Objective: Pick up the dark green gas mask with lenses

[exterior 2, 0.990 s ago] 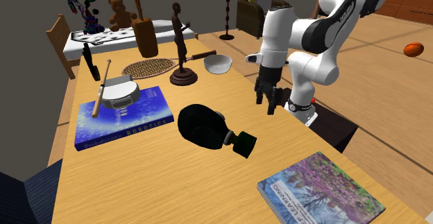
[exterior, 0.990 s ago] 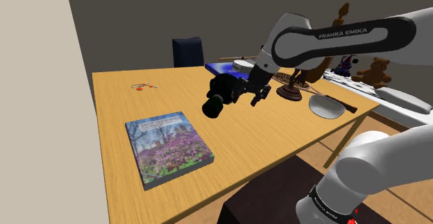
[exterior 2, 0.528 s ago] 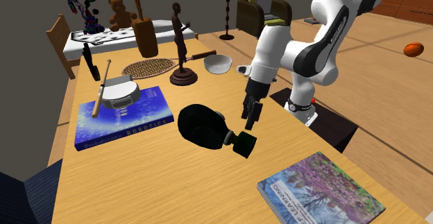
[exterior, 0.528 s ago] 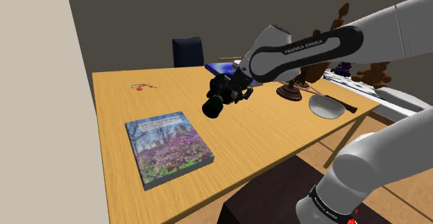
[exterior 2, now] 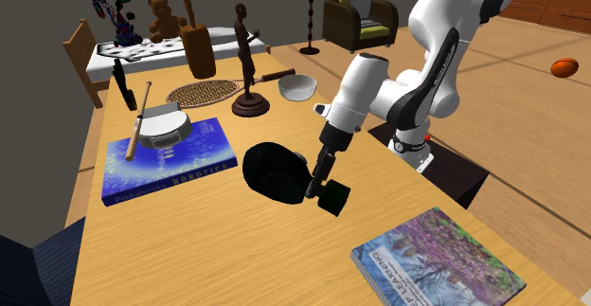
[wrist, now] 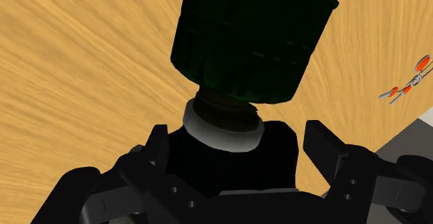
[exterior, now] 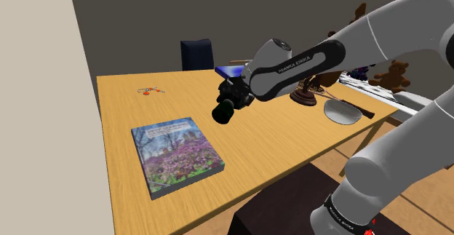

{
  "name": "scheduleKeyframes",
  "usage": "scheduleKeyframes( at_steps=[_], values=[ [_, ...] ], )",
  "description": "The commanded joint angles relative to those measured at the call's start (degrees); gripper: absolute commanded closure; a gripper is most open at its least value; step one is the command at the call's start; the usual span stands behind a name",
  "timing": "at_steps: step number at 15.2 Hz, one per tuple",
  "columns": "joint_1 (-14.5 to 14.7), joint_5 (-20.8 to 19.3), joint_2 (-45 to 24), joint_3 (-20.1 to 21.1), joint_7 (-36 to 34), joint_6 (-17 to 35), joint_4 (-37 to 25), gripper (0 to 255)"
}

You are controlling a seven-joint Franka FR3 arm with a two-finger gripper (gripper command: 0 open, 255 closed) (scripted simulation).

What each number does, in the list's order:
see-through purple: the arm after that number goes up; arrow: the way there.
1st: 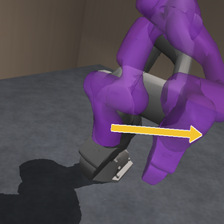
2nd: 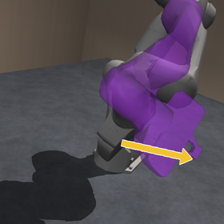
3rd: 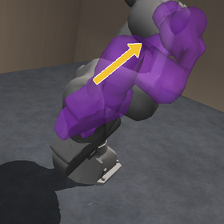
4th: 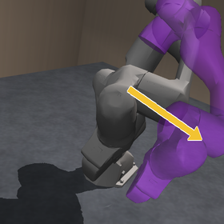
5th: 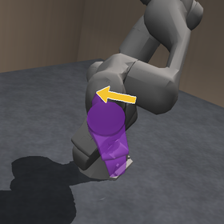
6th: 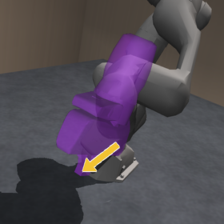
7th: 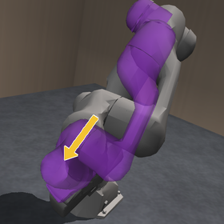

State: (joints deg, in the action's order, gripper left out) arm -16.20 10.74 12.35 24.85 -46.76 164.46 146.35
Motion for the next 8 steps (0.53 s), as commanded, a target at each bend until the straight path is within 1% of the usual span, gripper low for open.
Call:
scheduleKeyframes(
  at_steps=[1, 3, 5, 6, 8],
  values=[
    [-0.63, -0.99, -1.55, 0.70, -0.92, 1.93, 0.27, 0],
    [-1.14, -1.85, -2.88, 1.23, -1.55, 3.77, 0.82, 0],
    [-1.30, -2.16, -3.28, 1.39, -1.78, 4.30, 0.97, 0],
    [-1.32, -2.21, -3.27, 1.43, -1.84, 4.22, 0.90, 255],
    [-1.36, -2.28, -3.34, 1.45, -1.88, 4.25, 0.86, 255]
  ],
)
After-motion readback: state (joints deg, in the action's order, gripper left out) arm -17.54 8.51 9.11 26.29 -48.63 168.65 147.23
